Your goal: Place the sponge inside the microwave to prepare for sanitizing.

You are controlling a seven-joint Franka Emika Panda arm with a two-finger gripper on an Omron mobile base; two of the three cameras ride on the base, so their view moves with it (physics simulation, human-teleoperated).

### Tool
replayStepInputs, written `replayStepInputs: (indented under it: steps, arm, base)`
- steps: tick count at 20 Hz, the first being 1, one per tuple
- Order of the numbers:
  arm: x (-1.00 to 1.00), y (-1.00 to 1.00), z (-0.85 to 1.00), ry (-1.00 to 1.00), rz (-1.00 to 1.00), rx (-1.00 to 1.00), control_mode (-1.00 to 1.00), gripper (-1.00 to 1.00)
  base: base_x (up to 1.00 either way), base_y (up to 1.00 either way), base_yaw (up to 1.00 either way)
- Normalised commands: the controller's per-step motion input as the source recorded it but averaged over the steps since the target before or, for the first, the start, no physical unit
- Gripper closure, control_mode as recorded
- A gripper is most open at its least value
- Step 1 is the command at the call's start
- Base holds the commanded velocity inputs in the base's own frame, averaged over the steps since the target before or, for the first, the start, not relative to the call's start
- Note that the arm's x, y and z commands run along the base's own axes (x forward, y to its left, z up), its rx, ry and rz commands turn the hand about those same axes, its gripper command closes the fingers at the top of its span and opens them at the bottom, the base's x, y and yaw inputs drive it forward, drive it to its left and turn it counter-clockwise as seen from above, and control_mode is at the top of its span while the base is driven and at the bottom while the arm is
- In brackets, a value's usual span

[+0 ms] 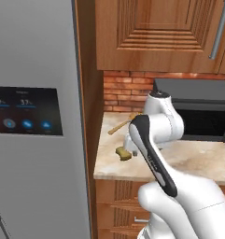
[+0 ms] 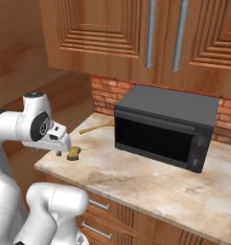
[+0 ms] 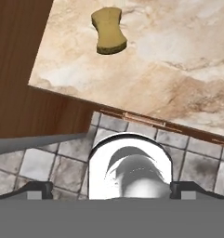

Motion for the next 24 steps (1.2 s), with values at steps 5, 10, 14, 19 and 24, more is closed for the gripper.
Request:
replayStepInputs:
  steps: [5, 10, 14, 19, 24]
  arm:
    - [0.55, -0.01, -0.18, -0.05, -0.05, -0.03, -1.00, -1.00]
    - [0.19, -0.03, -0.17, -0.05, 0.00, -0.04, -1.00, -1.00]
    - [0.47, -0.02, -0.34, 0.00, 0.02, 0.02, -1.00, -1.00]
    - [0.72, -0.06, -0.46, 0.07, 0.05, 0.02, -1.00, -1.00]
    - [0.59, 0.00, -0.20, 0.02, 0.02, 0.00, -1.00, -1.00]
  base:
    - [0.00, 0.00, 0.00]
    - [0.00, 0.00, 0.00]
    - [0.00, 0.00, 0.00]
    - [0.00, 0.00, 0.00]
    - [0.00, 0.00, 0.00]
